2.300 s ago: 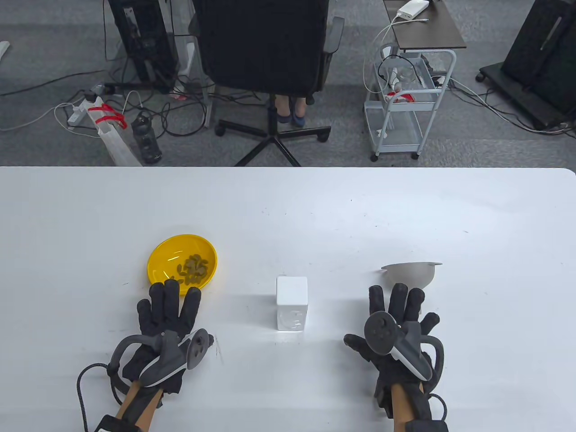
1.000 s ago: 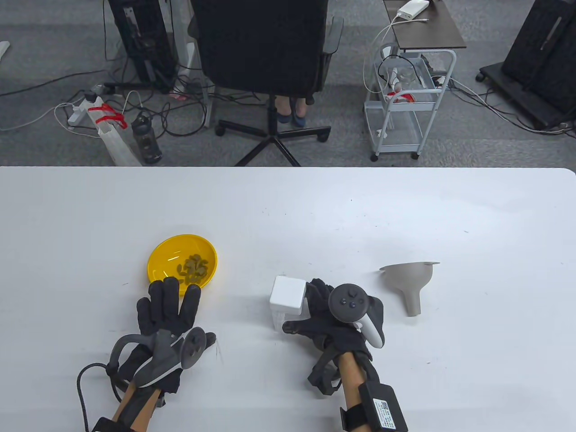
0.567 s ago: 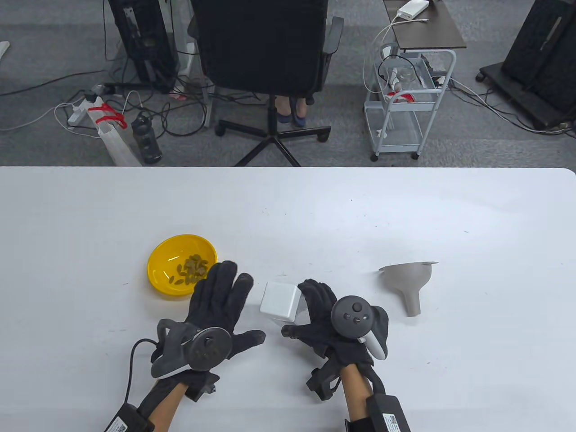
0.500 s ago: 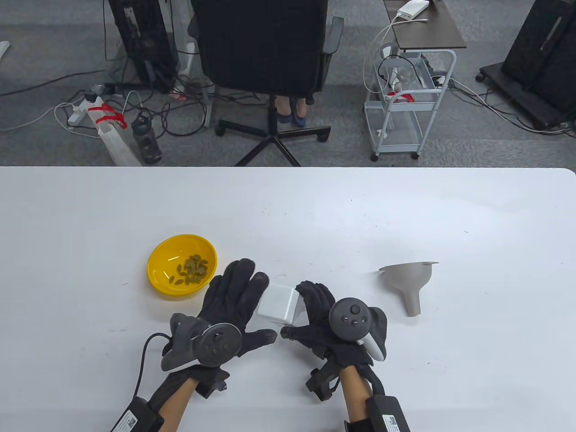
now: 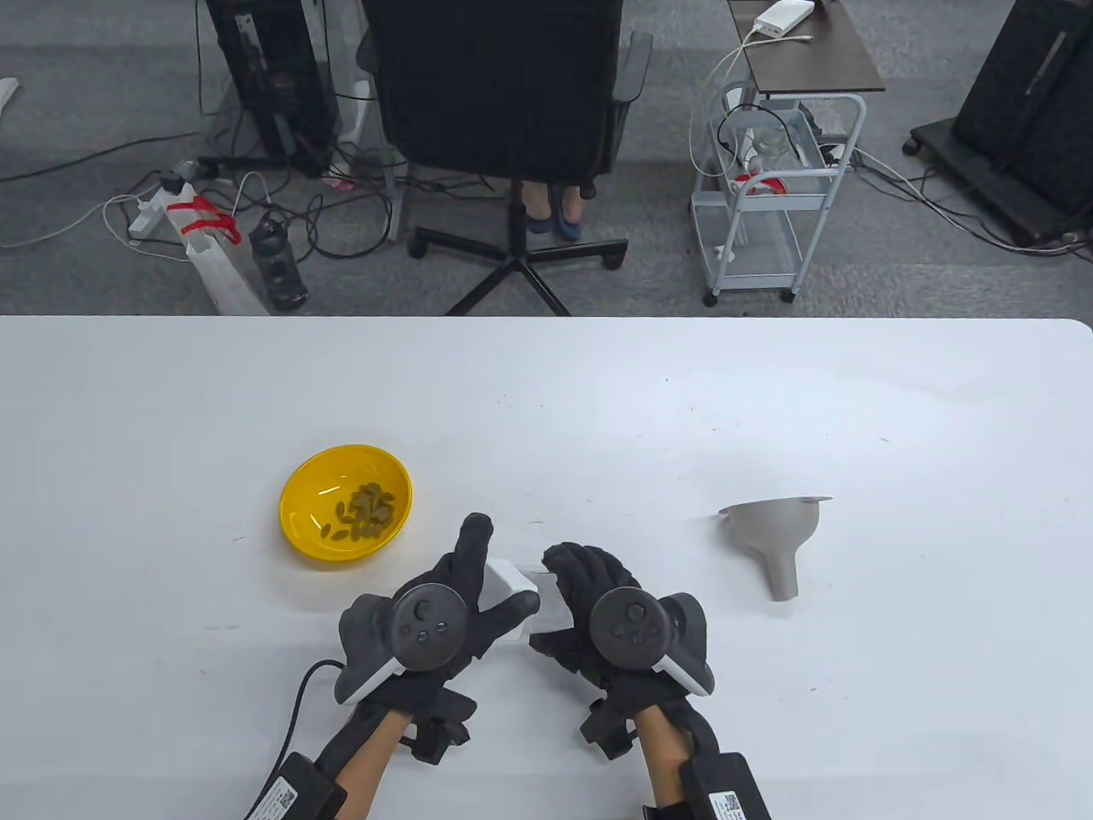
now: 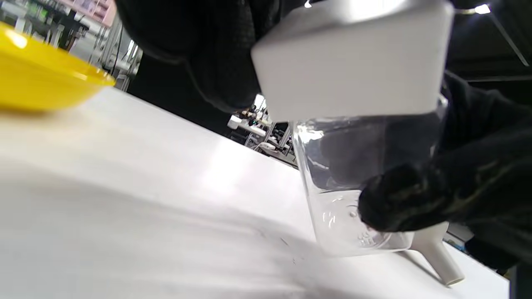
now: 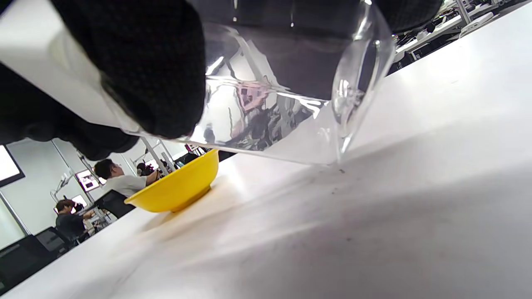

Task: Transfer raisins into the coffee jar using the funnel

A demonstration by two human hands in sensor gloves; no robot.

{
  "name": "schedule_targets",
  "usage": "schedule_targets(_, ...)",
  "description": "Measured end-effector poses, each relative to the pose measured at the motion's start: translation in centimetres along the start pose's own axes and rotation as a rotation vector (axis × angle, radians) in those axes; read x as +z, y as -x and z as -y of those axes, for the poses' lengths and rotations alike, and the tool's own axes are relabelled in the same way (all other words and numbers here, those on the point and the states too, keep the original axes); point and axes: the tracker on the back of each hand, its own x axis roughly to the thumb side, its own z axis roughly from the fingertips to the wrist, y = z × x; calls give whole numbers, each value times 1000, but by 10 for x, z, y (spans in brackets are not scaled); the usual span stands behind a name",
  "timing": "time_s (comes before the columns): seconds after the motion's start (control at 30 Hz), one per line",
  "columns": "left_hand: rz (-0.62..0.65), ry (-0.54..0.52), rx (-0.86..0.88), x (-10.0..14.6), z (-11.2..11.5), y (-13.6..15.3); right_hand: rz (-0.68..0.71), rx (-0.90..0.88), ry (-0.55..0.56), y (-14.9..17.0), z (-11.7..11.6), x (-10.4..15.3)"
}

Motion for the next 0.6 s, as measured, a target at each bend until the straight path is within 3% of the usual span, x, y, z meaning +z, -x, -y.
schedule_targets(0.07,20,25,52,0,1,6,-19,21,12,2,0,0)
schedule_targets(0.23,240,126,140,5,6,10,-41,-58,15,9,4,3)
schedule_targets(0.47,164,14,68,5,8,12,-43,-28,8,12,7,4)
schedule_targets(0.6,122,85,128,3,12,14,-50,-38,11,13,9,4)
